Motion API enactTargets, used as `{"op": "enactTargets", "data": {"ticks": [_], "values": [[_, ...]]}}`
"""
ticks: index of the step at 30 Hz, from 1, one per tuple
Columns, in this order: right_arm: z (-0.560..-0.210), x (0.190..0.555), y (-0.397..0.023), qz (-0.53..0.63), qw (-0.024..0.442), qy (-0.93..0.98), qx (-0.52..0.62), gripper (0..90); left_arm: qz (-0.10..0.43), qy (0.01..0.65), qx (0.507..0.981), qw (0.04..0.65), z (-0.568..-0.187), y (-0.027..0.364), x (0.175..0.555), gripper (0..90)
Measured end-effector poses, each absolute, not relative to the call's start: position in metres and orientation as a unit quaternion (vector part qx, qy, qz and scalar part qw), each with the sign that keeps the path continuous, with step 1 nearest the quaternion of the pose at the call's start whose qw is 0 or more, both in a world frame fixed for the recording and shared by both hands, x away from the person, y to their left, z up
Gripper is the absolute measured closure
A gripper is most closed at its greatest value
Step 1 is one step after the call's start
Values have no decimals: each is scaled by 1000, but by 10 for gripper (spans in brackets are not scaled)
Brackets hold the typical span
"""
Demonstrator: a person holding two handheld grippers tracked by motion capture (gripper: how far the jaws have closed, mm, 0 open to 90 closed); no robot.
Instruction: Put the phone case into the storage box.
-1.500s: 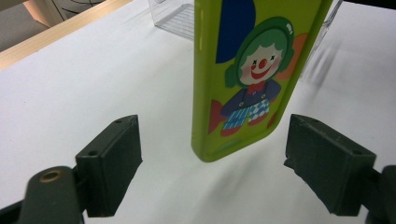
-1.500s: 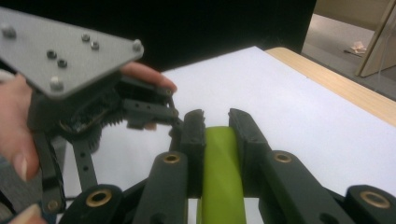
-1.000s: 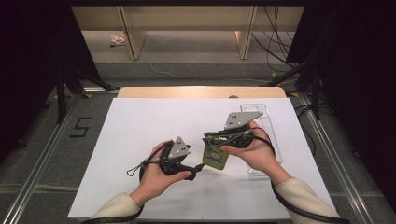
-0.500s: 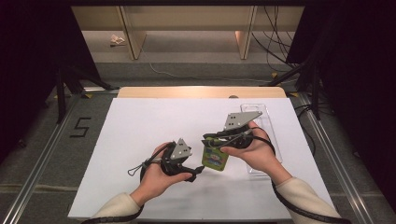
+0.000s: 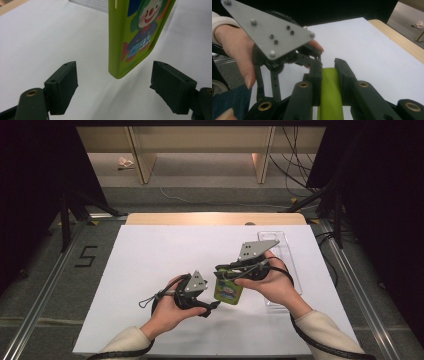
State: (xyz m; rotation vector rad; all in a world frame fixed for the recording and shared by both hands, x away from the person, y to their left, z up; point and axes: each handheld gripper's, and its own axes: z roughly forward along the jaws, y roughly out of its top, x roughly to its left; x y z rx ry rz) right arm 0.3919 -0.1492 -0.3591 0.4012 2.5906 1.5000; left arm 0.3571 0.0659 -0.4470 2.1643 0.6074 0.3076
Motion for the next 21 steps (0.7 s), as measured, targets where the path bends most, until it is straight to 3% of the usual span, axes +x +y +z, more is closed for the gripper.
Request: {"op": "enactTargets", "data": {"ticks": [21], "values": [[-358,389,-144,505,39,854,123,776,100,215,875,423,-459,62,361,269]]}}
